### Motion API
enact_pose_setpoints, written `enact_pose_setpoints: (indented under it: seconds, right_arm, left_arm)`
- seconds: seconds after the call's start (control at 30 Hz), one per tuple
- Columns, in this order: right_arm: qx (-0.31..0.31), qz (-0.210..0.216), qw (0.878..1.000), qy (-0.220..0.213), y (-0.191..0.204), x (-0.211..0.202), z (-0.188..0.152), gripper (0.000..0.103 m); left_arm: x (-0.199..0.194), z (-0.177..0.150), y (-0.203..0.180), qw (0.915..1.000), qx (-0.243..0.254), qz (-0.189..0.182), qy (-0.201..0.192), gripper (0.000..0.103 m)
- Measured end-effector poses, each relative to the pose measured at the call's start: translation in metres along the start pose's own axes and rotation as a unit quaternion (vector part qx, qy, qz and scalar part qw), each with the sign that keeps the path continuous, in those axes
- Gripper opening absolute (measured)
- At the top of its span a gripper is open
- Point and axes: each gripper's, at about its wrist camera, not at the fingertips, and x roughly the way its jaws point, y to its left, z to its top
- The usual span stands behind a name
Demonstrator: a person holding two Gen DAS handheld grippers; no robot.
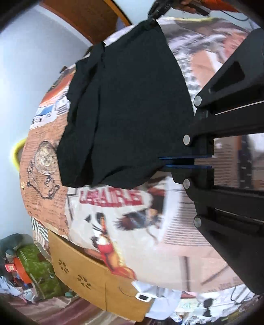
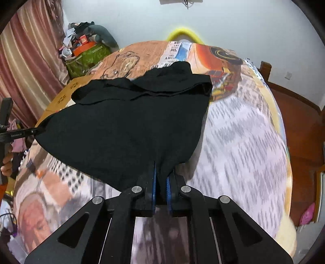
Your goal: Fold small clothes
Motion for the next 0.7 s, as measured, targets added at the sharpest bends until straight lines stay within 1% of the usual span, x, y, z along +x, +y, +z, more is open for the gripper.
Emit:
enact_pose_setpoints:
  seconds: [0.13,0.23,0.27,0.37,0.4,0.43,0.47,0.5,0.53,0.6,0.7]
  right_arm:
    - [0.012,0.002,1.0,0.01,0.0,-0.005,-0.024,0.007]
    - [0.026,0.003,1.0,0.011,-0.001,-0.009,-0.038,0.007]
    - [0.029,0.002,0.999,0.012,-0.001,-0.01,-0.041,0.007]
    - [0.024,-0.018,0.999,0.019,-0.001,-0.015,-0.047,0.01]
    - [0.023,-0.024,0.999,0.02,-0.001,-0.018,-0.046,0.014]
    - [0.022,-0.031,0.999,0.022,-0.001,-0.02,-0.045,0.02]
    - [0.021,-0.042,0.999,0.019,-0.002,-0.023,-0.041,0.023]
    - [0.019,-0.052,0.998,0.01,-0.004,-0.027,-0.038,0.029]
    - [0.017,-0.057,0.998,0.001,-0.004,-0.03,-0.034,0.035]
    - [0.011,-0.056,0.998,-0.019,-0.003,-0.036,-0.024,0.037]
    - [-0.003,-0.044,0.999,-0.028,0.005,-0.032,-0.007,0.038]
  left_arm:
    - [-0.001,-0.029,0.004,0.9999,-0.005,0.012,0.012,0.004]
    - [0.001,-0.049,0.02,0.9992,-0.02,0.021,0.029,0.004]
    - [0.0,-0.056,0.026,0.9987,-0.023,0.03,0.033,0.004]
    - [-0.009,-0.062,0.036,0.9985,-0.027,0.039,0.026,0.004]
    - [-0.013,-0.062,0.037,0.9986,-0.027,0.041,0.021,0.004]
    - [-0.019,-0.059,0.037,0.9985,-0.023,0.048,0.009,0.004]
    - [-0.024,-0.055,0.035,0.9984,-0.018,0.053,-0.001,0.004]
    - [-0.028,-0.052,0.034,0.9984,-0.014,0.055,-0.006,0.004]
    - [-0.032,-0.044,0.03,0.9984,-0.008,0.055,-0.014,0.006]
    - [-0.032,-0.031,0.024,0.9985,-0.001,0.05,-0.021,0.01]
    - [-0.023,-0.003,0.006,0.9987,0.016,0.042,-0.025,0.016]
